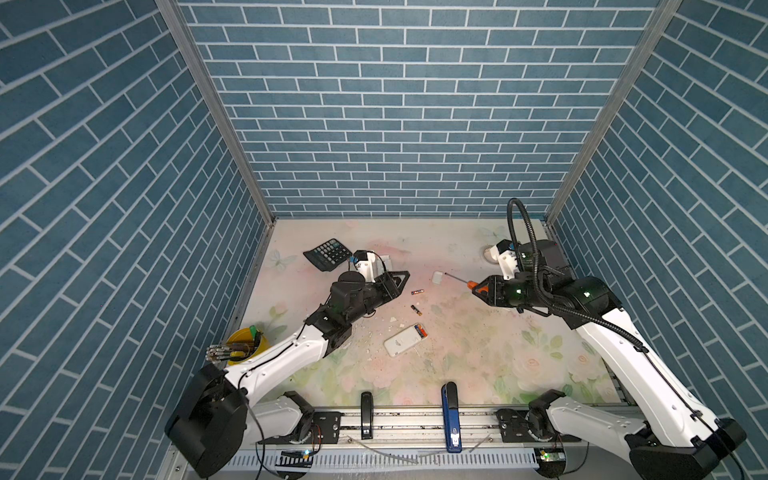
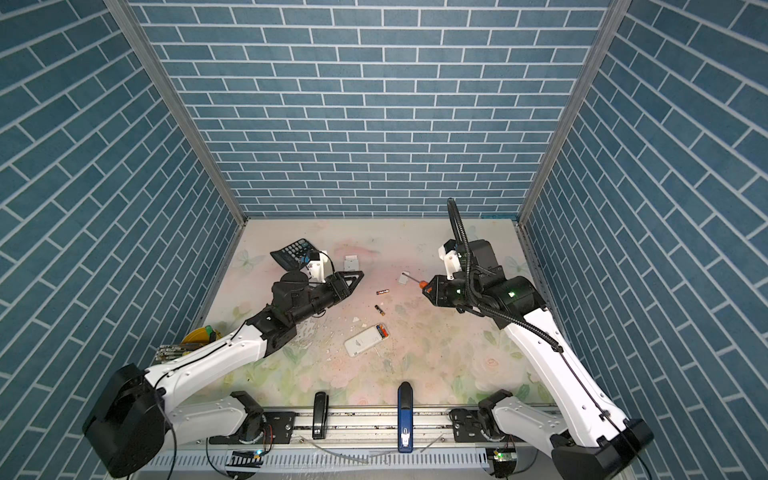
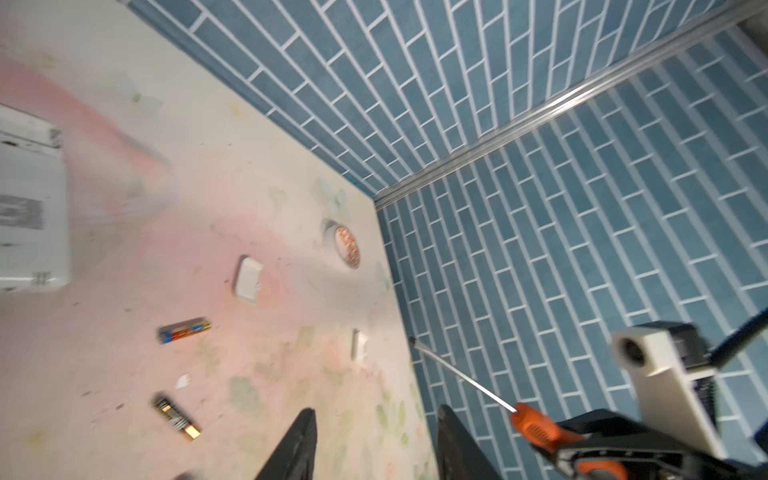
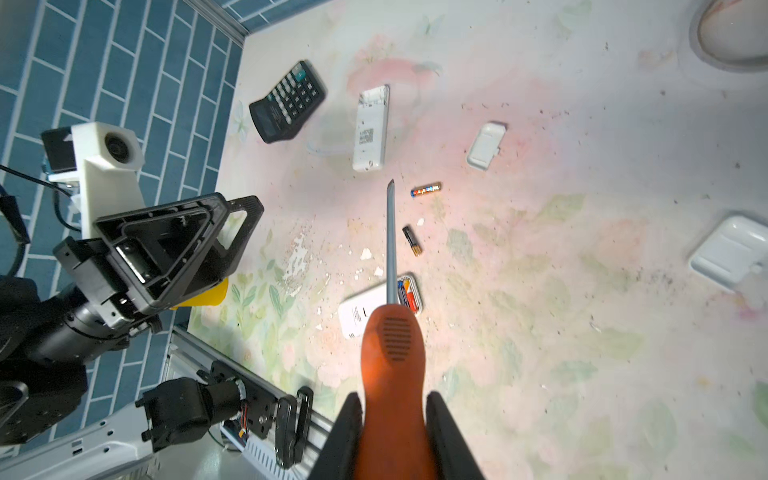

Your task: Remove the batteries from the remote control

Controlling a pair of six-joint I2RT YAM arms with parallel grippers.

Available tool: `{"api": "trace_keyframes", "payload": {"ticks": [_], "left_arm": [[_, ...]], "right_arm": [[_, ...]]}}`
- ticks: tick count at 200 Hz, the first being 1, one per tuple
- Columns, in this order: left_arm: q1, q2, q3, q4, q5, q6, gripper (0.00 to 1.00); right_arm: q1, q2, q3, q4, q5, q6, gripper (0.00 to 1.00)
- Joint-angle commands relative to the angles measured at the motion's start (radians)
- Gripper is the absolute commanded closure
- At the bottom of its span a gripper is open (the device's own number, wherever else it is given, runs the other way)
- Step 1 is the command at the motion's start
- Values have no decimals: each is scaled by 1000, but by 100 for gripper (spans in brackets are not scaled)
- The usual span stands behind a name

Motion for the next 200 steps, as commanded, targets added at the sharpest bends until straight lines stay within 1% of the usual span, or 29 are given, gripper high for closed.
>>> {"api": "trace_keyframes", "payload": {"ticks": [1, 10, 32, 43, 59, 83, 86, 103, 122, 136, 167, 200], "left_arm": [[6, -8, -3, -298, -5, 125, 58], [7, 6, -15, -301, 7, 130, 60], [6, 71, -36, -289, 23, 148, 60], [5, 107, -40, -280, 34, 174, 60], [1, 145, -23, -299, 71, 228, 55], [-32, 160, 29, -448, 73, 343, 46], [-38, 162, 54, -475, 69, 357, 45], [-65, 177, 105, -604, 47, 436, 43], [-77, 205, 133, -670, 29, 482, 42], [-78, 230, 131, -666, 25, 493, 41], [-82, 291, 113, -594, 39, 492, 41], [-116, 350, 138, -615, 10, 541, 37]], "right_arm": [[6, 5, 62, -219, -46, 61, 100], [11, 3, 64, -253, -53, 75, 100], [36, 8, 48, -296, -61, 104, 100], [57, 21, 44, -306, -57, 115, 100], [78, 39, 46, -308, -57, 131, 100], [90, 57, 43, -300, -65, 149, 100], [91, 58, 43, -300, -67, 150, 100], [91, 73, 43, -296, -72, 153, 100], [92, 89, 43, -282, -78, 155, 100], [91, 97, 37, -261, -83, 156, 100], [91, 104, 15, -233, -88, 161, 100], [92, 99, 8, -214, -91, 161, 100]]}}
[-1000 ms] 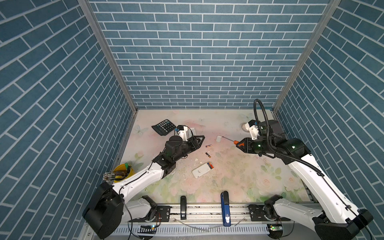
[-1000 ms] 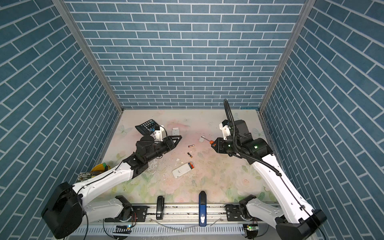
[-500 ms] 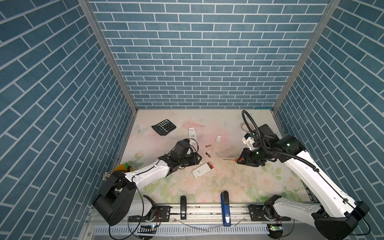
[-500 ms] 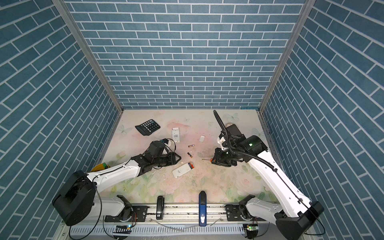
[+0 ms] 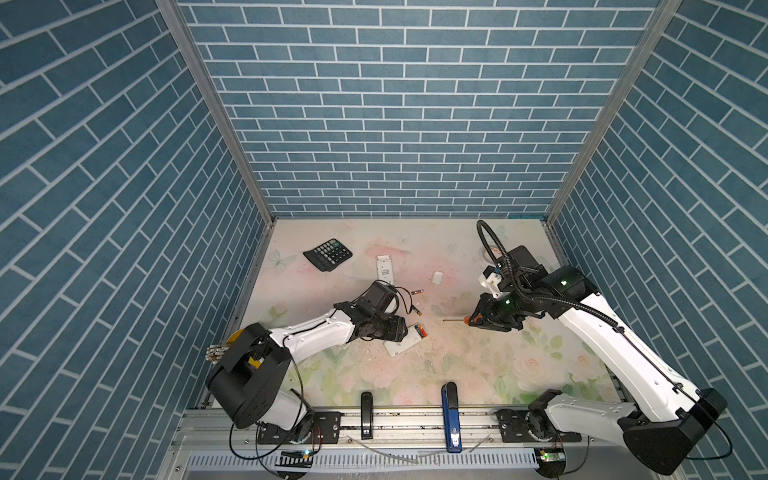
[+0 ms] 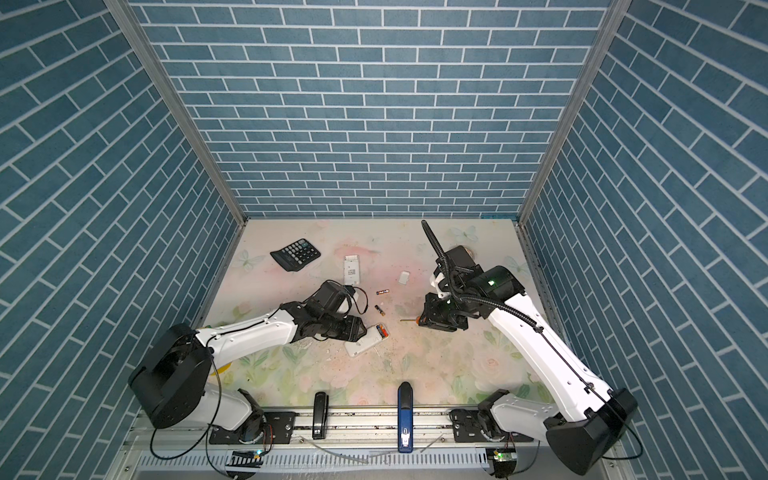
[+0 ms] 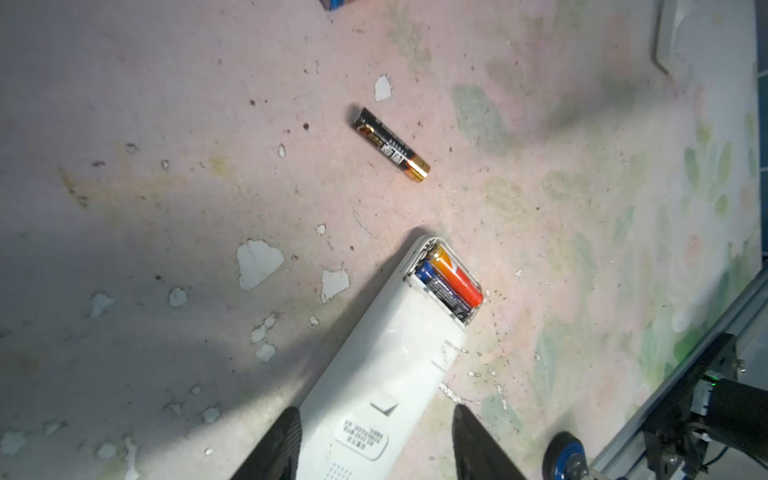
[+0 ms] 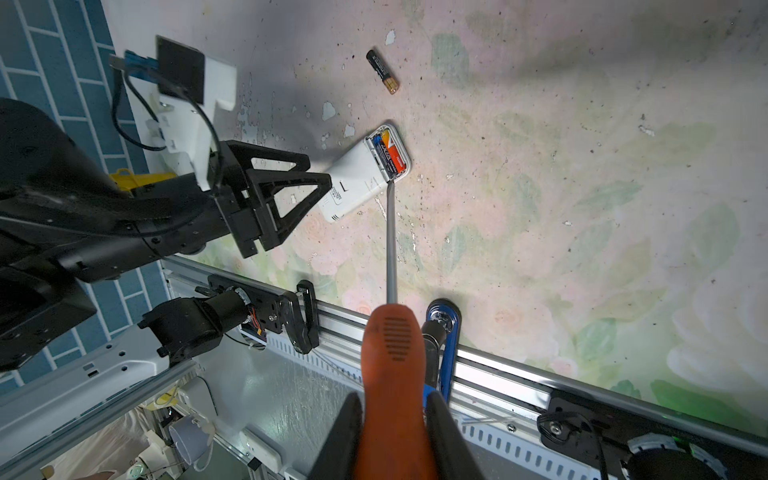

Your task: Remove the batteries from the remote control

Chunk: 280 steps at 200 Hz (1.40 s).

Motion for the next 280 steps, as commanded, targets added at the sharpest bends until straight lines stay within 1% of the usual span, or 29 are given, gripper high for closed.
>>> {"api": "trace_keyframes", "payload": {"ticks": [1, 35, 80, 167, 214, 245, 280], "left_arm": [[-29, 34, 17, -36, -30, 61, 37], [-59, 76, 16, -27, -11, 64, 36], [-102, 66, 9, -56, -17, 58, 36], [-141, 130, 75, -188, -124, 117, 34], [-166, 160, 86, -205, -154, 136, 34], [-200, 171, 102, -215, -171, 135, 34], [-210, 183, 99, -227, -210, 139, 34]], "right_arm": [[4, -6, -12, 21, -16, 24, 100], [4, -11, -31, 37, -19, 30, 100], [4, -9, -37, 31, -9, 30, 100], [4, 68, -45, 63, 4, -17, 100], [6, 103, -43, 61, 10, -52, 100], [5, 111, -50, 70, 7, -53, 100], [5, 115, -48, 76, 3, -54, 100]]}}
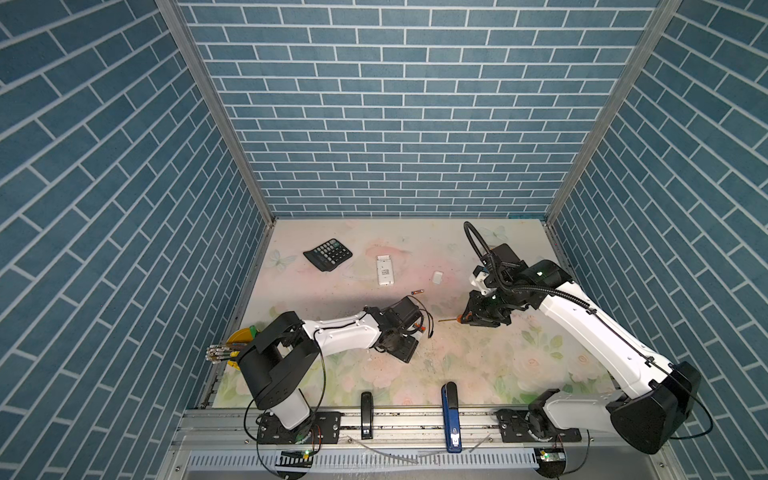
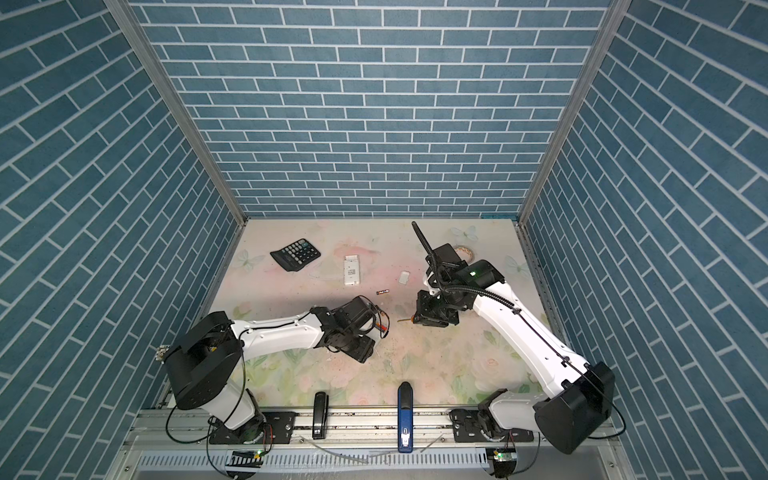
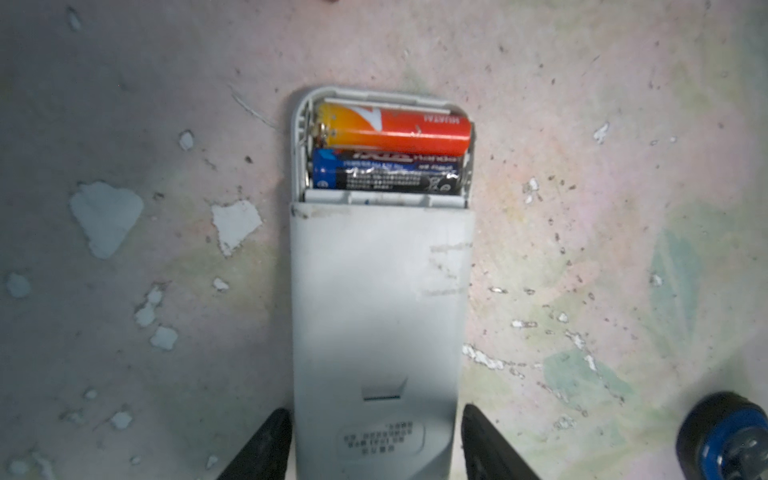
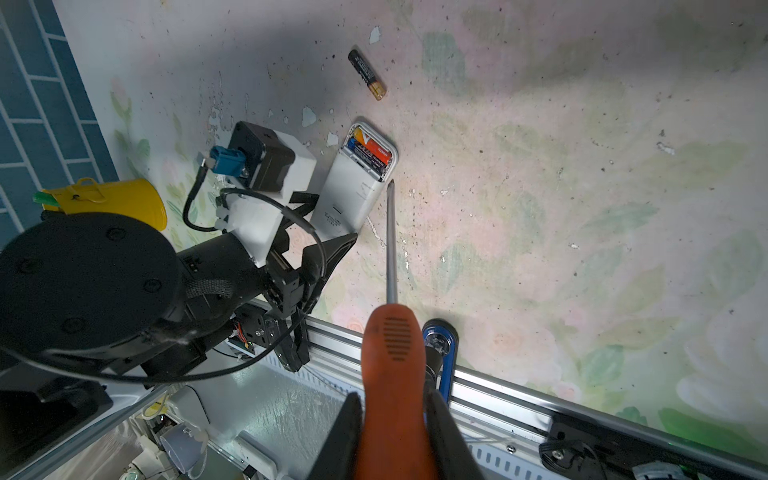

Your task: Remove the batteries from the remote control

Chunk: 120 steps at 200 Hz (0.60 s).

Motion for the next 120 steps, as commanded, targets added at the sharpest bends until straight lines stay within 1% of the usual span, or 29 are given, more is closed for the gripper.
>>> {"api": "trace_keyframes", "payload": {"ticks": [1, 47, 77, 120], "left_arm": [[-12, 36, -11, -57, -32, 11, 34], [-16, 51, -39, -25, -64, 34, 39], [-18, 64, -49, -1, -74, 46, 42], [-19, 74, -56, 14, -68, 56, 47]], "right_arm": [[5, 6, -21, 6, 1, -26, 100], [18, 5, -41, 31, -2, -48, 100], [34, 1, -65, 55, 16, -87, 100], [62, 37, -91, 78, 10, -71, 100]]}}
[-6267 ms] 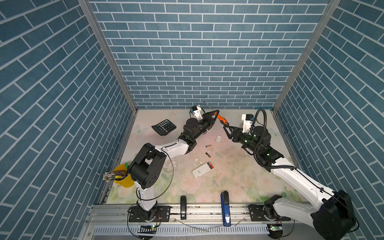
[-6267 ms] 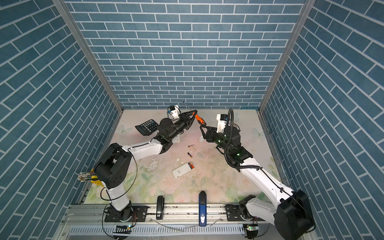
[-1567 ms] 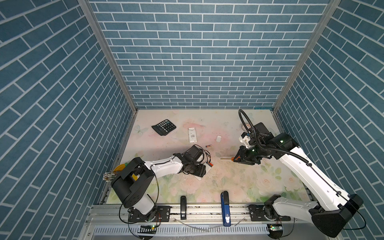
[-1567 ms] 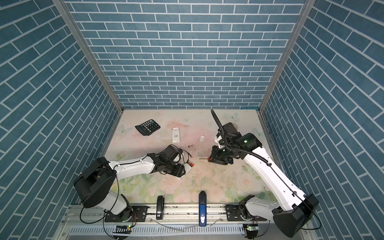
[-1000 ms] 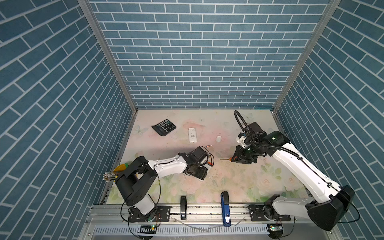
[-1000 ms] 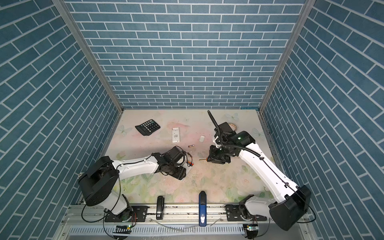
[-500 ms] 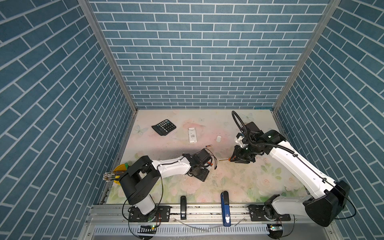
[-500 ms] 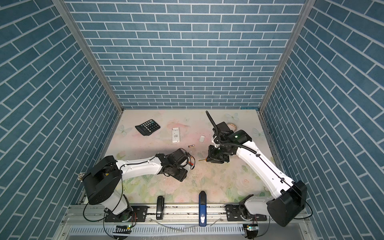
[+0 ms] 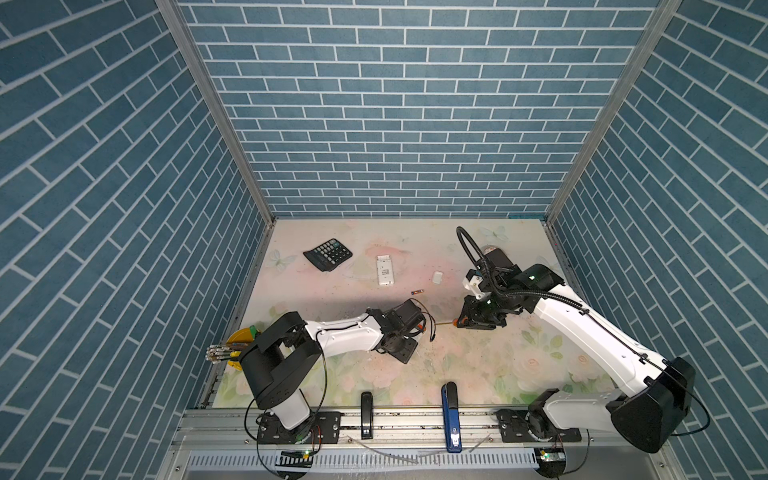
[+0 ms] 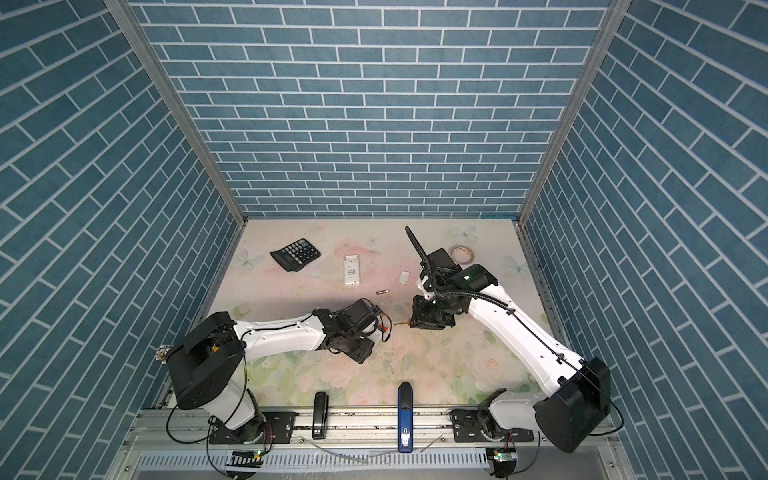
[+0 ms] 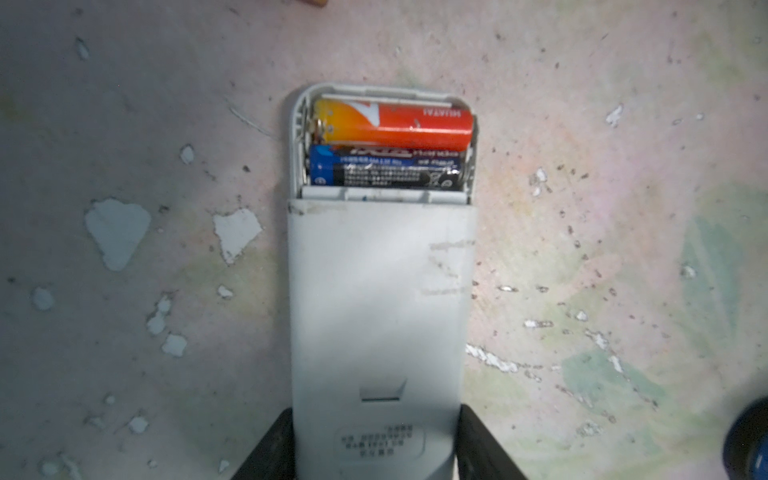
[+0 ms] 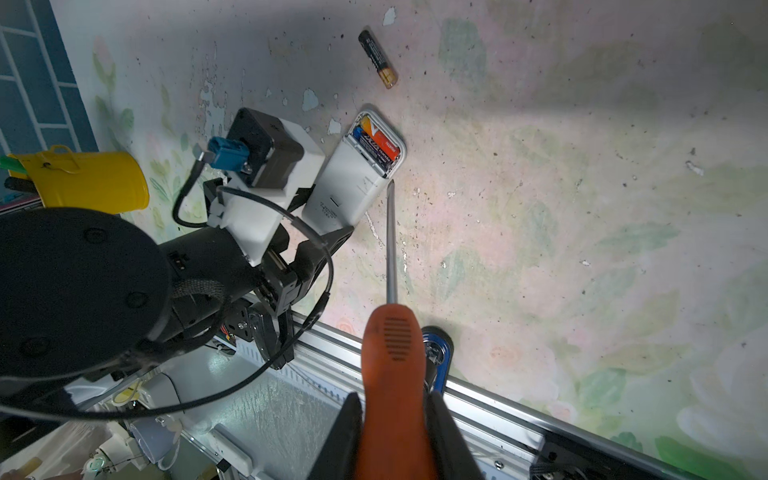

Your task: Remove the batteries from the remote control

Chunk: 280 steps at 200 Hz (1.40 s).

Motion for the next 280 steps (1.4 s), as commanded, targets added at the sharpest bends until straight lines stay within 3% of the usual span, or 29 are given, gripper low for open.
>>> {"api": "trace_keyframes", "payload": {"ticks": [1, 91, 280], "left_arm": [[-1, 67, -52, 3, -13, 15, 47], [0, 61, -66, 24, 8, 26, 53], [-10, 64, -66, 28, 19, 23, 54]], "right_arm": [[23, 27, -30, 20, 7, -21, 100], [32, 115, -39, 105, 6, -32, 100], [32, 145, -67, 124, 27, -45, 100]]}}
